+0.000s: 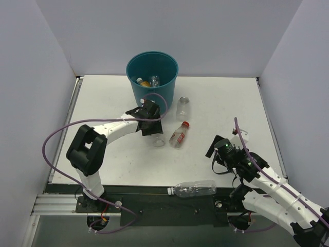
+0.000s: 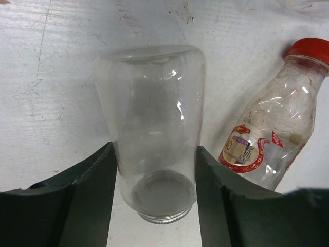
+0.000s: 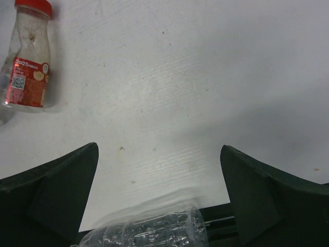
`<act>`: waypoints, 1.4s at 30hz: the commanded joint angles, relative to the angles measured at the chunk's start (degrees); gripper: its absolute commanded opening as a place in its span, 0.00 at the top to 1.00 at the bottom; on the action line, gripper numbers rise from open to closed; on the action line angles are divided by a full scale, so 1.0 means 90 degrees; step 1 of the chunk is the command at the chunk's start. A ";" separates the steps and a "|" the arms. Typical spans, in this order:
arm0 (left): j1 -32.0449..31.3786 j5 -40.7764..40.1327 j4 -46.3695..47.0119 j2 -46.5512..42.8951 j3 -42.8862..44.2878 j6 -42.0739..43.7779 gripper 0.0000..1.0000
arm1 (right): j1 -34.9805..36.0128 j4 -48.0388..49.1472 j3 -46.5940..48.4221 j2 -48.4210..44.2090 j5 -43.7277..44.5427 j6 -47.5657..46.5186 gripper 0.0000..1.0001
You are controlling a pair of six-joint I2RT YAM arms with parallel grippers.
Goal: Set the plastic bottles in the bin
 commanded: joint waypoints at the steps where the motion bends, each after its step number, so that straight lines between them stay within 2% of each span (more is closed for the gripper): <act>1: -0.0012 0.0309 0.0139 -0.0355 0.0143 0.0340 0.46 | 0.0098 -0.0372 -0.0235 -0.0220 -0.0047 0.0217 0.00; 2: -0.0012 0.0447 0.0140 -0.0539 0.0211 0.0563 0.49 | 0.0098 -0.0362 -0.0274 -0.0278 -0.0057 0.0236 0.00; 7: -0.0022 0.1024 -0.0561 -0.1292 0.1243 0.1510 0.53 | 0.0108 -0.0293 -0.0197 -0.0201 -0.0389 -0.0105 0.00; 8: -0.0012 0.1034 -0.0699 -0.1341 0.1440 0.1629 0.58 | 0.0108 -0.0478 -0.0158 -0.0162 -0.0350 -0.0076 0.00; 9: -0.0022 0.1073 -0.0922 -0.1419 0.1887 0.1862 0.72 | 0.0108 -0.0557 -0.0051 -0.0084 -0.0311 -0.0124 0.00; 12: 0.0007 0.1161 -0.1275 -0.1420 0.2874 0.2235 0.74 | 0.0098 -0.0898 0.0203 0.0111 -0.0272 -0.0271 0.00; 16: 0.0328 0.0722 -0.2037 -0.0855 0.4837 0.2479 0.76 | 0.0147 -0.1055 0.0467 0.0180 -0.0106 -0.0330 0.00; 19: 0.0797 0.0916 -0.2409 -0.0056 0.6436 0.2198 0.77 | 0.0176 -0.1036 0.0419 0.0005 -0.0077 -0.0174 0.00; 21: 0.1090 0.1073 -0.2370 0.0403 0.7044 0.2051 0.77 | 0.0205 -0.1007 0.0361 -0.0083 -0.0106 -0.0096 0.00; 25: 0.1442 0.1112 -0.2067 0.1156 0.7524 0.1866 0.79 | 0.0458 -0.1104 0.0379 -0.0181 -0.0340 -0.0076 0.00; 28: 0.1677 0.1083 -0.1921 0.1509 0.7604 0.1630 0.79 | 0.1150 -0.1309 0.0555 -0.0259 -0.0321 -0.0357 0.00; 29: 0.1726 0.1063 -0.1892 0.1626 0.7614 0.1591 0.77 | 0.1278 -0.1377 0.0584 -0.0269 -0.0321 -0.0446 0.00; 30: 0.1745 0.1024 -0.1911 0.1685 0.7652 0.1581 0.62 | 0.1550 -0.1446 0.0633 -0.0250 -0.0359 -0.0611 0.01; 31: 0.1765 0.0995 -0.1940 0.1782 0.7682 0.1581 0.55 | 0.1679 -0.1572 0.0653 -0.0172 -0.0350 -0.0661 0.01; 32: 0.1775 0.0966 -0.2047 0.1822 0.7779 0.1591 0.38 | 0.1835 -0.1670 0.0721 -0.0084 -0.0398 -0.0758 0.02; 34: 0.1775 0.0936 -0.2261 0.1881 0.7887 0.1630 0.21 | 0.2302 -0.1797 0.0848 0.0277 -0.0467 -0.0915 0.02; 35: 0.1775 0.0907 -0.2301 0.1832 0.7887 0.1659 0.16 | 0.2527 -0.1836 0.0906 0.0529 -0.0380 -0.0925 0.02; 36: 0.1775 0.0897 -0.2340 0.1735 0.7839 0.1669 0.14 | 0.3129 -0.1837 0.1013 0.0754 -0.0089 -0.0954 0.01; 38: 0.1765 0.0907 -0.2399 0.1560 0.7751 0.1737 0.13 | 0.3940 -0.1798 0.1208 0.1154 0.0399 -0.1090 0.00; 41: 0.1756 0.0926 -0.2477 0.1218 0.7575 0.1776 0.12 | 0.4773 -0.1730 0.1444 0.1760 0.0772 -0.1568 0.00; 42: 0.1746 0.0955 -0.2429 0.1004 0.7343 0.1767 0.11 | 0.4834 -0.1652 0.1473 0.2023 0.0705 -0.1918 0.00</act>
